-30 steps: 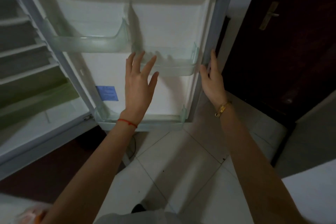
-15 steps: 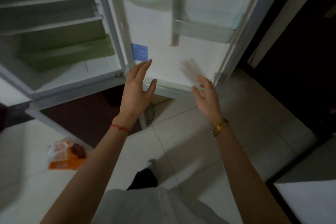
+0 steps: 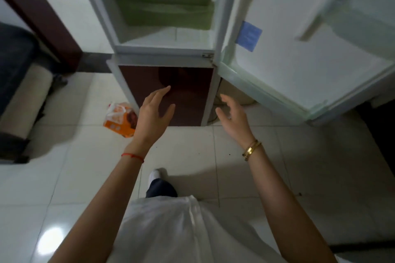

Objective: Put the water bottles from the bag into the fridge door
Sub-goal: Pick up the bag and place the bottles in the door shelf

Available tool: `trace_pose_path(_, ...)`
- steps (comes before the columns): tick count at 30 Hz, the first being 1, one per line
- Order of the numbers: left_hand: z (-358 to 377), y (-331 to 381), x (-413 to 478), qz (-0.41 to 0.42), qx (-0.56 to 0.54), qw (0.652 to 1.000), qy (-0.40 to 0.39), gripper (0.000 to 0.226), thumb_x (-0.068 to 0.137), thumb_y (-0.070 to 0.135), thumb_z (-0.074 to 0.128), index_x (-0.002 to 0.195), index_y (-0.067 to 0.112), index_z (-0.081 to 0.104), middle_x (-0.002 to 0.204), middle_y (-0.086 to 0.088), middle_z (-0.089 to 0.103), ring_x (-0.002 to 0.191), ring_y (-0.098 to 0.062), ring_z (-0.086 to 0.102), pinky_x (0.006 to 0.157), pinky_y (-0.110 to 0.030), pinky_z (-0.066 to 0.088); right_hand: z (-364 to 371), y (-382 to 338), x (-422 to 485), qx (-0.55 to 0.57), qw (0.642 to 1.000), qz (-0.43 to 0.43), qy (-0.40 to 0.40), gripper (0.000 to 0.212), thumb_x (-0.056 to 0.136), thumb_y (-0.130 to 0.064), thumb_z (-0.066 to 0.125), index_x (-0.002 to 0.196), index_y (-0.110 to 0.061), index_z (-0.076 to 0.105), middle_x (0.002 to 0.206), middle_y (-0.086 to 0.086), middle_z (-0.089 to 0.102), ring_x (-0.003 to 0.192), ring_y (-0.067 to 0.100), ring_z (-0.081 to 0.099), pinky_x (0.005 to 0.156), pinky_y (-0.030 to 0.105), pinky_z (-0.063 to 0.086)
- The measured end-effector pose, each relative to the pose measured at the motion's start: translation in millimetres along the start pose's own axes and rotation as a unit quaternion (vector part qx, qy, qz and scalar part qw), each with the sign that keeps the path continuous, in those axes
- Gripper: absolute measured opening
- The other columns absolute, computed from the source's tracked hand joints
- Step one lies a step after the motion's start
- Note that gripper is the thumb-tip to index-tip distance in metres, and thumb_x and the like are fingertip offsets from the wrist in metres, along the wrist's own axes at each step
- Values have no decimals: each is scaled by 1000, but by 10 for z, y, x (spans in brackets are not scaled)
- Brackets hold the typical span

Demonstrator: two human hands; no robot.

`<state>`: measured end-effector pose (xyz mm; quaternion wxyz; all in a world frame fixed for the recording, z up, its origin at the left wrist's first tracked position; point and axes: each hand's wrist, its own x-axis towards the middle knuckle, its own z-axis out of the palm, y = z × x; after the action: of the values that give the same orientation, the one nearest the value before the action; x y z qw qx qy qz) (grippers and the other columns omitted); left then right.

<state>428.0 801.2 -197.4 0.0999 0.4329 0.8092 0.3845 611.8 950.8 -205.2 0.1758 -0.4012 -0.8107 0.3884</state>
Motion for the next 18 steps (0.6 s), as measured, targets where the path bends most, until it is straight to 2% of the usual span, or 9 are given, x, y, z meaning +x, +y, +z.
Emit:
trace_pose_path(3, -222, -289, -110, -56, 7, 998, 26, 48, 94, 27, 58, 141, 19, 50, 132, -7, 58, 108, -24, 58, 94, -27, 46, 361, -183, 148, -17, 999, -21, -45, 48, 96, -24, 53, 142, -12, 43, 142, 5, 49, 133, 21, 44, 113, 38, 37)
trace_pose_path(5, -406, -507, -179, -88, 5, 995, 49, 47, 94, 27, 58, 139, 16, 53, 131, -9, 60, 116, -25, 57, 99, -29, 45, 625, -352, 236, -24, 996, -25, -86, 49, 96, -25, 53, 142, -12, 42, 142, 5, 49, 133, 21, 43, 114, 36, 34)
trace_pose_path(8, -696, -913, -263, -131, 20, 989, 62, 46, 93, 24, 61, 137, 15, 54, 134, -9, 60, 121, -26, 57, 93, -24, 41, 1049, -594, 377, -27, 990, -24, -139, 49, 96, -27, 52, 143, -16, 41, 141, 4, 49, 133, 22, 42, 113, 35, 34)
trace_pose_path(12, -1036, -1511, -327, -173, 40, 980, 87, 48, 91, 26, 62, 137, 15, 54, 137, -10, 59, 124, -27, 56, 103, -36, 44, 1610, -924, 583, -30, 981, -25, -192, 49, 96, -25, 53, 143, -15, 41, 141, 5, 48, 134, 21, 40, 103, 23, 27)
trace_pose_path(16, -1281, -1973, -284, -210, 34, 971, 107, 47, 92, 25, 61, 137, 13, 54, 135, -7, 61, 123, -24, 56, 102, -32, 43, 2108, -1210, 808, -35, 973, -24, -229, 50, 96, -23, 52, 144, -13, 40, 143, 8, 47, 135, 23, 38, 109, 31, 32)
trace_pose_path(18, -1363, -2206, -246, -232, 30, 966, 106, 47, 93, 25, 60, 138, 14, 53, 136, -6, 60, 124, -23, 55, 104, -36, 44, 2333, -1307, 916, -31, 971, -15, -238, 50, 96, -22, 53, 144, -12, 41, 143, 8, 47, 136, 23, 38, 110, 32, 32)
